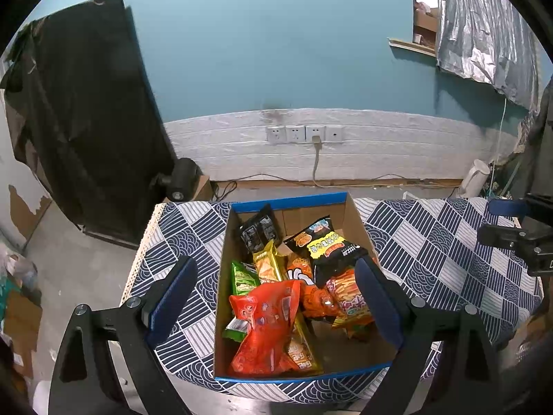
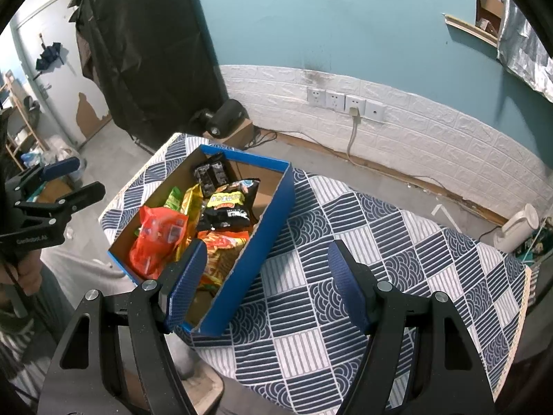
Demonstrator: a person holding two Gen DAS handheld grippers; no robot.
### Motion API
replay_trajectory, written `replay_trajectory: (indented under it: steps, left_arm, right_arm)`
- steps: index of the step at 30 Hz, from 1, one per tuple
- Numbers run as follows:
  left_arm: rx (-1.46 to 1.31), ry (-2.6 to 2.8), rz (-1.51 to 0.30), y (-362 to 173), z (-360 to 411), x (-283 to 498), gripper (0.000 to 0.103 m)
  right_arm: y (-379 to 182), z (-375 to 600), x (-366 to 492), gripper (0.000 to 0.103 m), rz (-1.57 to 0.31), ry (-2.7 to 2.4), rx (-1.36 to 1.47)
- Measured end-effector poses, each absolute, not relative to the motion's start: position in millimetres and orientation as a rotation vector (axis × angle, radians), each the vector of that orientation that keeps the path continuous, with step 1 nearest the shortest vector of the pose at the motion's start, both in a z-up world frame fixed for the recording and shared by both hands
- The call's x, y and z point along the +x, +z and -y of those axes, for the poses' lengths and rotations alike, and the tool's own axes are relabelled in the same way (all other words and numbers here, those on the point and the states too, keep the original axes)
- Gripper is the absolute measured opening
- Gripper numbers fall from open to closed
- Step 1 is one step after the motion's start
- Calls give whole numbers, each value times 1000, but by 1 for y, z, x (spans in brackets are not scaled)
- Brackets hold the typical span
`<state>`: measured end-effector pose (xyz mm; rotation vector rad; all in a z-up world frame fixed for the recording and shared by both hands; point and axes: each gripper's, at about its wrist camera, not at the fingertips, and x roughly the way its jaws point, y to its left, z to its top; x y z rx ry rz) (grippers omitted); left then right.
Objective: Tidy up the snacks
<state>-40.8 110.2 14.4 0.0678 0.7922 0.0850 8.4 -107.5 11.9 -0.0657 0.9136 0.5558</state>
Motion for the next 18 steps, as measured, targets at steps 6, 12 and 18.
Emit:
replay_trajectory:
  steps: [6,12,18]
  left_arm:
    - [71,83,-793,15,-110,-41,94]
    - [65,81,-798,15,-110,-42,94]
    - [63,78,-800,14,-111,-42,94]
  right_arm:
    - [12,107,8,72,-914,558,-65]
    - [12,107,8,72,-914,559,-69]
    - [12,107,7,72,-916,558,-68]
